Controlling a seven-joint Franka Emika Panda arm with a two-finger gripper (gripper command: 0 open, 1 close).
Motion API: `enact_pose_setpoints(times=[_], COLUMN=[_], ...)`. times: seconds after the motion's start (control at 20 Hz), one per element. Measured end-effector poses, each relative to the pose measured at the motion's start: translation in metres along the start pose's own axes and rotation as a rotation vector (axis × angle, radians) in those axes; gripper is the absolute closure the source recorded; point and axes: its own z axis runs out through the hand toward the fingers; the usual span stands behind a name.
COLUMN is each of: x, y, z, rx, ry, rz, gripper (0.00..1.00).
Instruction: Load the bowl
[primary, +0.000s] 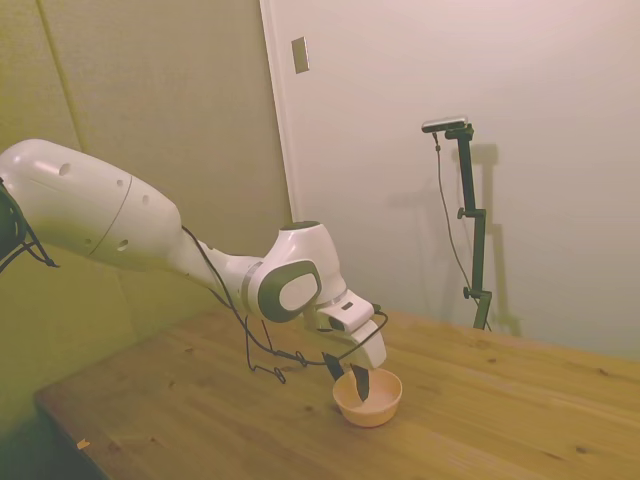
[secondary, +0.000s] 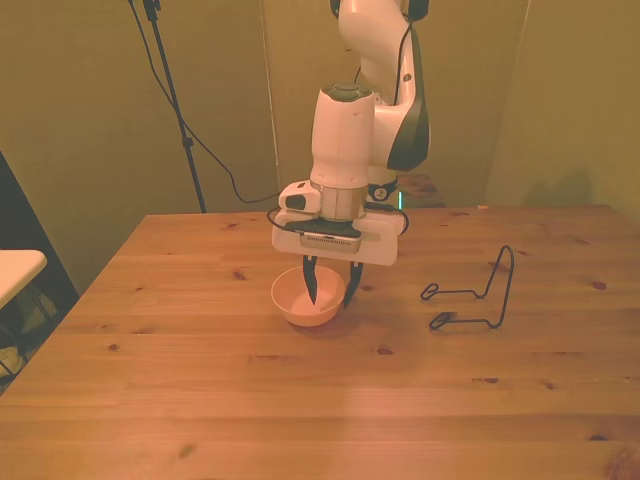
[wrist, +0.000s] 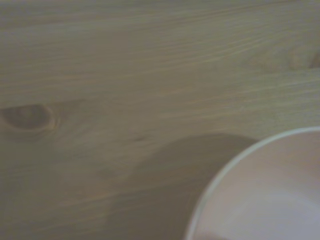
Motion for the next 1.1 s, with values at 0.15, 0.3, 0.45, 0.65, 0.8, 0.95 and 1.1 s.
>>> enact_pose_setpoints(times=[0.15,0.3,0.45,0.65,0.8,0.95,1.1], x=[0.003,0.007,0.008,0.013,0.018,0.023,0.021], y=[0.003,0.006,0.007,0.008,0.009,0.008,0.004], z=[0.000,-0.001,-0.001,-0.005,-0.011,-0.027,-0.052], rx=[0.004,0.005,0.009,0.017,0.039,0.068,0.105], ry=[-0.002,-0.002,-0.005,-0.001,-0.009,-0.031,-0.062], rz=[0.014,0.024,0.033,0.038,0.044,0.043,0.042], gripper=[1.00,1.00,1.00,1.00,1.00,1.00,1.00])
